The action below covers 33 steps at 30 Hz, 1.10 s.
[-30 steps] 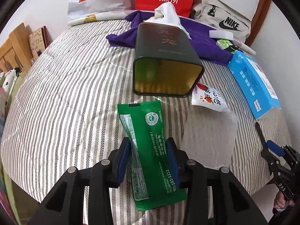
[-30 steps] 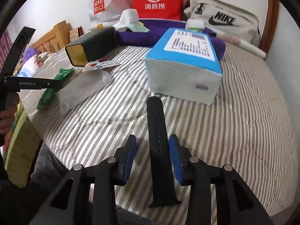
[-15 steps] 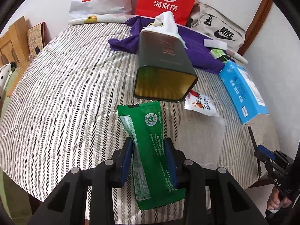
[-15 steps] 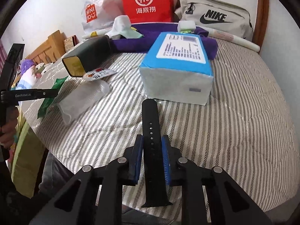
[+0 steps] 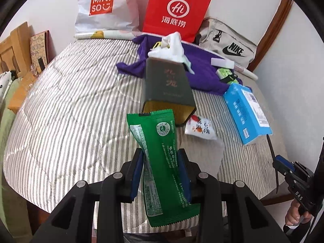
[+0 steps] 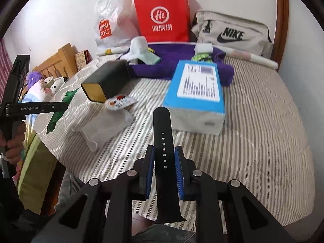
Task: Organize soft objects
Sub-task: 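Carry the green packet with the left tool and the strap with the right tool to the purple towel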
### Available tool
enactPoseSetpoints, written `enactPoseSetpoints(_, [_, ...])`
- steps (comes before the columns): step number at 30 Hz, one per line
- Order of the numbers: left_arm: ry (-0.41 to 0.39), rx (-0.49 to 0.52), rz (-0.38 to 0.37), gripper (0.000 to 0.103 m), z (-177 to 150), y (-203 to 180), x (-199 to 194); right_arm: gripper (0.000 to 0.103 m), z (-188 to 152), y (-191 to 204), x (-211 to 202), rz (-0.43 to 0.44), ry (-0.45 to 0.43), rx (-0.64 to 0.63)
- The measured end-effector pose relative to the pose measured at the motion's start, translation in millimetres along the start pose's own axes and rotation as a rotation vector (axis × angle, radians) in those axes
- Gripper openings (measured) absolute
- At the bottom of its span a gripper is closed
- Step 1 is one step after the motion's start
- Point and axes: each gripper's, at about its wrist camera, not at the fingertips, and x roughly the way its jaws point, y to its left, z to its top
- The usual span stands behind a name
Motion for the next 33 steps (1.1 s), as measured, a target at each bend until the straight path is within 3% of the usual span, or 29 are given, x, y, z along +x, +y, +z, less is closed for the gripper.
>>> enactPoseSetpoints(18, [-0.021, -0.019, -0.113, 0.032, 42.4, -10.4, -10.4, 0.020, 57.1, -4.5, 1.1, 0.020, -0.064, -0.024])
enactPoseSetpoints(31, [-0.015, 0.004, -0.123, 0.032, 85.7, -23.4, 9.1, 0.020, 104.3, -20.5, 16.3, 0.014, -0.080, -0.007])
enactPoseSetpoints(33, [-0.033, 0.004, -0.089, 0.032, 92.7, -24.6, 11.1, 0.020, 111.8, -22.3, 20.8, 0.012, -0.079, -0.004])
